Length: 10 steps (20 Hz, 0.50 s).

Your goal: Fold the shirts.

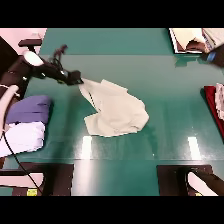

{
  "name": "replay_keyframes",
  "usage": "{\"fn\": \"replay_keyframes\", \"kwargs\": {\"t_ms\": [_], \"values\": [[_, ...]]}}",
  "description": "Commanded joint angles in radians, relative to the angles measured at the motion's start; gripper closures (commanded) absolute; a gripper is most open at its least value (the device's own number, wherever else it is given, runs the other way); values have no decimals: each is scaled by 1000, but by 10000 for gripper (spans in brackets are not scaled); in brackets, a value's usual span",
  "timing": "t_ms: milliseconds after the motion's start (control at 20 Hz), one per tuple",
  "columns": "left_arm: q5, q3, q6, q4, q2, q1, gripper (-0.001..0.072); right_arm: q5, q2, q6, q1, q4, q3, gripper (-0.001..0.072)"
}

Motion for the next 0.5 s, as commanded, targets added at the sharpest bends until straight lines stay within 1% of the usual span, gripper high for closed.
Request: {"fn": "replay_keyframes", "kwargs": {"t_ms": [0,50,150,250,350,450], "values": [[-19,122,2,35,38,42,686,-64,64,23,-37,7,-380,355],[-21,127,2,29,38,41,686,-93,63,23,-32,23,-481,192],[-31,125,1,27,34,41,686,-179,21,21,8,93,-655,187],[-40,123,1,27,31,41,686,-287,-58,-11,78,168,-738,187],[-47,123,1,27,31,41,686,-390,-150,-59,157,275,-754,187],[-47,123,1,29,31,41,686,-452,-249,-119,226,391,-714,187]]}}
